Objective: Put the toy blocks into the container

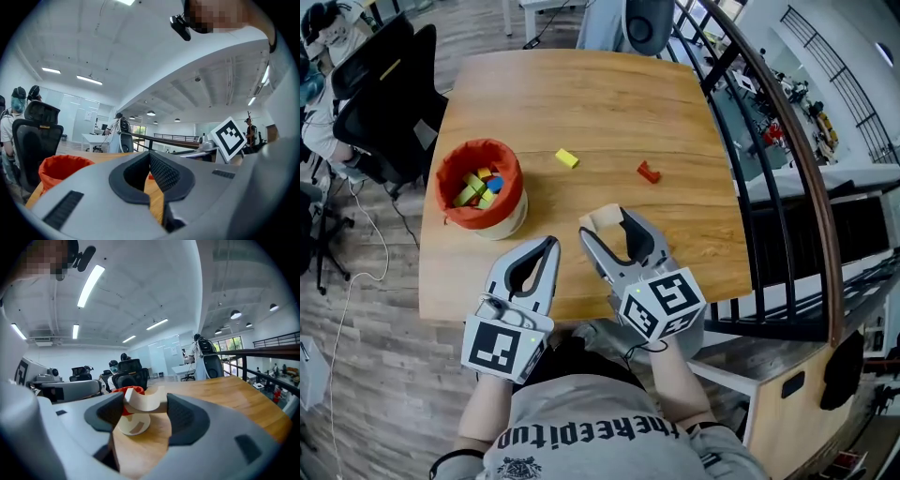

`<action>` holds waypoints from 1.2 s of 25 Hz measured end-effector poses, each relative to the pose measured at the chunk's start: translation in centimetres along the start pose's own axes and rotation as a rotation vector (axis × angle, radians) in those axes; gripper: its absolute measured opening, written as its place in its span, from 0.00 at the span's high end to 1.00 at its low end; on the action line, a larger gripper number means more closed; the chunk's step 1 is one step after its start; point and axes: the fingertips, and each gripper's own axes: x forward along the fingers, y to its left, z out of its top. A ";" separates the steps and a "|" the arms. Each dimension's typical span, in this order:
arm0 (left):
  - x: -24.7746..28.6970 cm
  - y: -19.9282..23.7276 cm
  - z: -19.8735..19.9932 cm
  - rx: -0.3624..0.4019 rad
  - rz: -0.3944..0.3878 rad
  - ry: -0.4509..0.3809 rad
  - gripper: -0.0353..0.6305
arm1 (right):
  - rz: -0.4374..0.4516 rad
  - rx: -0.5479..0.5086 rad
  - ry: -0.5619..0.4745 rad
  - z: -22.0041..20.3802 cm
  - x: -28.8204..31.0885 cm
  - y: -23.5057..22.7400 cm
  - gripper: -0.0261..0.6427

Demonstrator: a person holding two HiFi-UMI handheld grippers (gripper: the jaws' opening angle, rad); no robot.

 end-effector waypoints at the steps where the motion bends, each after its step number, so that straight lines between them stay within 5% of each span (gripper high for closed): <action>1: -0.3 0.4 0.1 -0.001 0.006 -0.002 0.93 | 0.009 -0.004 0.000 0.2 0.4 0.4 0.52; 30: -8.2 15.7 3.5 -0.007 0.107 -0.039 0.93 | 0.098 -0.052 -0.002 3.1 14.2 12.4 0.52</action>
